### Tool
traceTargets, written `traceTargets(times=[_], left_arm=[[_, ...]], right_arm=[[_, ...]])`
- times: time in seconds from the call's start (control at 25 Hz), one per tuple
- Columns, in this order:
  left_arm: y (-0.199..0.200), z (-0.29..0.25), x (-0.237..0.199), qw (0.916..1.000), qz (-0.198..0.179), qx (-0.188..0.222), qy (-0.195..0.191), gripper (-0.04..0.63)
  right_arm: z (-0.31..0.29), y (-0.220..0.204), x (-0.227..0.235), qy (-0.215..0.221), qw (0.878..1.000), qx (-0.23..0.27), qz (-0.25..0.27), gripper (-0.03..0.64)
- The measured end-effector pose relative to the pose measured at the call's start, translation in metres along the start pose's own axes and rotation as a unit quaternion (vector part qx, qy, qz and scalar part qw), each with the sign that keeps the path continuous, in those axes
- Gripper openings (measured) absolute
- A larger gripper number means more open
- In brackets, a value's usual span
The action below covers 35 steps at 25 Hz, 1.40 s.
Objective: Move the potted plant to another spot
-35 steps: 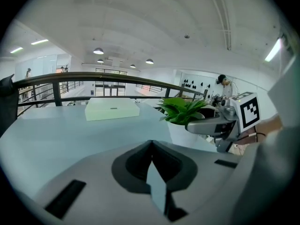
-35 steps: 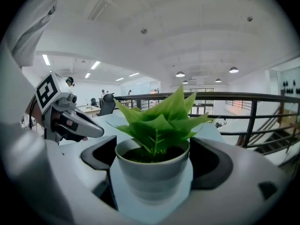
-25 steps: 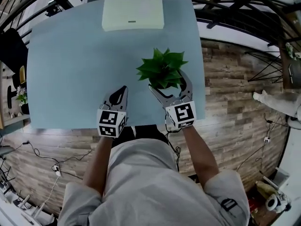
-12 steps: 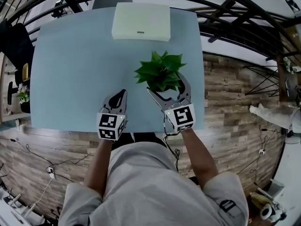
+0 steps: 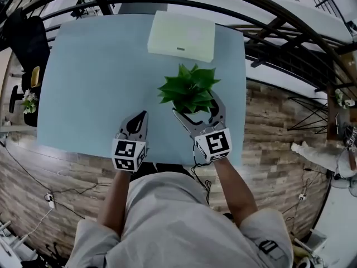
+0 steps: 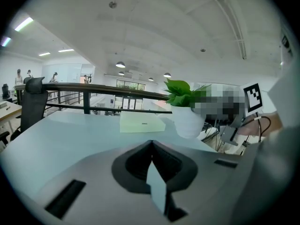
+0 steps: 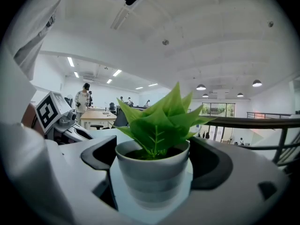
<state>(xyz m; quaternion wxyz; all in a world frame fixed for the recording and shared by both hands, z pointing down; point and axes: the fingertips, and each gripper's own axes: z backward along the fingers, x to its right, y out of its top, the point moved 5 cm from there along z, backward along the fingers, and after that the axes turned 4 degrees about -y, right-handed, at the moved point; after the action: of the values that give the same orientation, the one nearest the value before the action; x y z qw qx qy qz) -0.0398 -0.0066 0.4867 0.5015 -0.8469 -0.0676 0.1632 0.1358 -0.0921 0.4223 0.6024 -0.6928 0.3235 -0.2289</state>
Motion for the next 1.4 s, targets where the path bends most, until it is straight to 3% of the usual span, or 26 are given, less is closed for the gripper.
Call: traceTargets(times=[0.44,0.68,1.04,1.4], left_arm=[[0.002,0.028,-0.038,0.999,0.025,0.023,0.029,0.012],[0.002,0.046,-0.079,0.998,0.038,0.031,0.039,0.012],[0.0,0.059,-0.092,0.9965,0.049,0.036,0.056,0.012],[-0.007,0.079,-0.139,0.9961,0.059,0.036,0.056,0.012]], right_arm=[[-0.036,0.016,-0.038,0.039,0.999,0.004,-0.001,0.486],[-0.07,0.028,-0.069,0.052,0.999,0.001,0.004,0.486],[-0.083,0.035,-0.083,0.071,0.997,0.002,-0.005,0.486],[-0.123,0.042,-0.123,0.082,0.996,-0.005,-0.018,0.486]])
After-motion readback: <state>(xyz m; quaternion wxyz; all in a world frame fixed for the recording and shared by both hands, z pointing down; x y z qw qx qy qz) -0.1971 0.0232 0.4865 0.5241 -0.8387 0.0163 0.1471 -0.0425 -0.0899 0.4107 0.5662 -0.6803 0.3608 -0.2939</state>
